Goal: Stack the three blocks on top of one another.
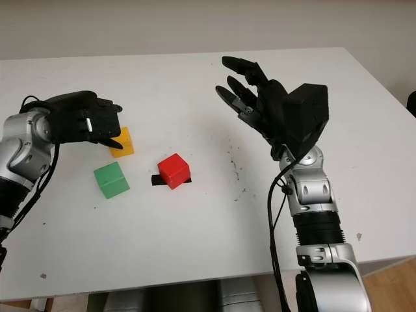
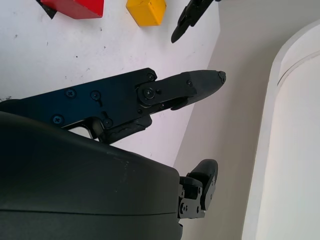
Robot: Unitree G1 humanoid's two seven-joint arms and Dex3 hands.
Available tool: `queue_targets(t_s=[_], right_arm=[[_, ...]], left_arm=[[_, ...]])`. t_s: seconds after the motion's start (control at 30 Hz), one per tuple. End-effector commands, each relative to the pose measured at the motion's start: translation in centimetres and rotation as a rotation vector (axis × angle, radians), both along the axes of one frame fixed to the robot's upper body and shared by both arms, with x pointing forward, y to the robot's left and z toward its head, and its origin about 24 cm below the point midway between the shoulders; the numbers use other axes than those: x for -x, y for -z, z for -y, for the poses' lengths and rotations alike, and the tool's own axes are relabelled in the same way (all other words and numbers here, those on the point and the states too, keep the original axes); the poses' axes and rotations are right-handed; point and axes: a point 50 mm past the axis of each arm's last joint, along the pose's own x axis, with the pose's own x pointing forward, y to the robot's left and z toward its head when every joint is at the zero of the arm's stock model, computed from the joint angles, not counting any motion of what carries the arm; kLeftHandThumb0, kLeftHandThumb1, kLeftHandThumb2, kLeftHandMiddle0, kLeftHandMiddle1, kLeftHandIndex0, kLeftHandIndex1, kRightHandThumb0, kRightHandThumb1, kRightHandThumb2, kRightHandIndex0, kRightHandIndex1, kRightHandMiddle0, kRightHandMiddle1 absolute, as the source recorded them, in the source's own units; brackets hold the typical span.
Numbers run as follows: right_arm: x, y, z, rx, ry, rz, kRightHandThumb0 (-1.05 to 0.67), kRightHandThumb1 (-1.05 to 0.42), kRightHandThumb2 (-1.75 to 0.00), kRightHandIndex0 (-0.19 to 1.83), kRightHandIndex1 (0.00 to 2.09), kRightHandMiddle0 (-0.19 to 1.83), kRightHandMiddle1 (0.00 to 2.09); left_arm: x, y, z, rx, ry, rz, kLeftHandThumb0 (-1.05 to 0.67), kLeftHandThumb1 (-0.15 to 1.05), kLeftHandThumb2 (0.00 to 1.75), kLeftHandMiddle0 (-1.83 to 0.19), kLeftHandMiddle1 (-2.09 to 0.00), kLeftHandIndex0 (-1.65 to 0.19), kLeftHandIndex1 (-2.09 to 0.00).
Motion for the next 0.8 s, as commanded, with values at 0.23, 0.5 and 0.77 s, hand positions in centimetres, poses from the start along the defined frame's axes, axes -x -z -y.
queue_targets(t_s=[0.23, 0.5, 0.77], right_arm=[[0.2, -0.5, 0.0, 0.006, -0.009, 0.027, -0.66, -1.05, -0.14, 0.22, 0.07, -0.02, 0.68], [0.1, -0.5, -0.1, 0.012, -0.006, 0.026, -0.66, -1.05, -0.14, 0.22, 0.06, -0.01, 0.67], [-0.1, -0.4, -0.2, 0.004, -0.003, 0.025, -0.63, -1.05, -0.13, 0.22, 0.06, -0.05, 0.79]], left_arm=[[0.0, 0.8, 0.2, 0.004, 0.000, -0.007, -0.55, 0.86, 0.05, 0.10, -1.12, -0.47, -0.19], [-0.1, 1.3, 0.1, 0.016, 0.002, 0.001, -0.55, 0.86, 0.05, 0.05, -1.11, -0.49, -0.27], [-0.3, 2.0, 0.1, 0.069, 0.004, 0.023, -0.52, 0.85, 0.05, 0.02, -1.78, -0.15, -1.12]])
